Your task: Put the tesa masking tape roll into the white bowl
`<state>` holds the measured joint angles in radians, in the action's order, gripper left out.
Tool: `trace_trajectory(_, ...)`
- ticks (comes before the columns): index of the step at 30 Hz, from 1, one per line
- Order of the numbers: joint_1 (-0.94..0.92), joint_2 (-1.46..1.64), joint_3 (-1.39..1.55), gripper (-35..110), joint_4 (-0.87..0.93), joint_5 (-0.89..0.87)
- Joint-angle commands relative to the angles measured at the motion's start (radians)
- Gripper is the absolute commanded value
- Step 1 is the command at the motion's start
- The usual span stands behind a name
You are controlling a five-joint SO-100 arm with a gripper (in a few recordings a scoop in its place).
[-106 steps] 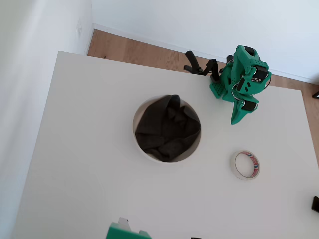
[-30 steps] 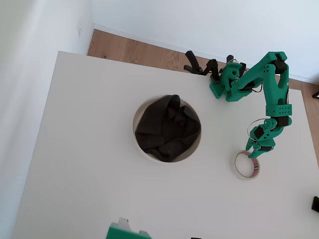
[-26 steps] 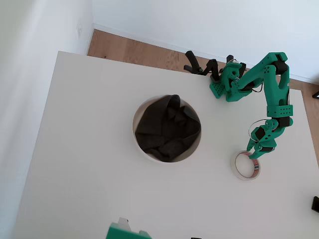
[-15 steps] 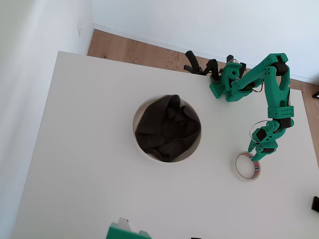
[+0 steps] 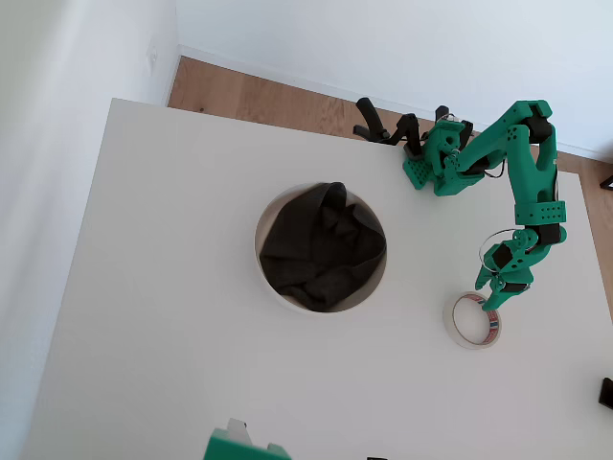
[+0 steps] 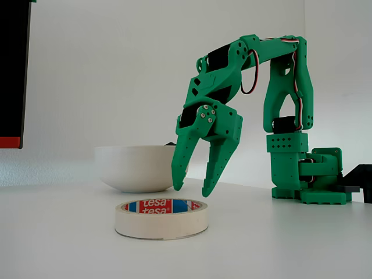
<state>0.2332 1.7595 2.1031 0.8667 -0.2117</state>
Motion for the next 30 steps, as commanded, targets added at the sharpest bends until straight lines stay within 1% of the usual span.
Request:
trace_trajectory(1,0.020,0.035,-0.051,16,0.002,-0.011)
trace_trajectory(17,0.058,-0.057,-0.051,15,-0.054,-0.037)
trace_trajectory(30,0.138,-0.084,-0.077,13,-0.015,-0.058)
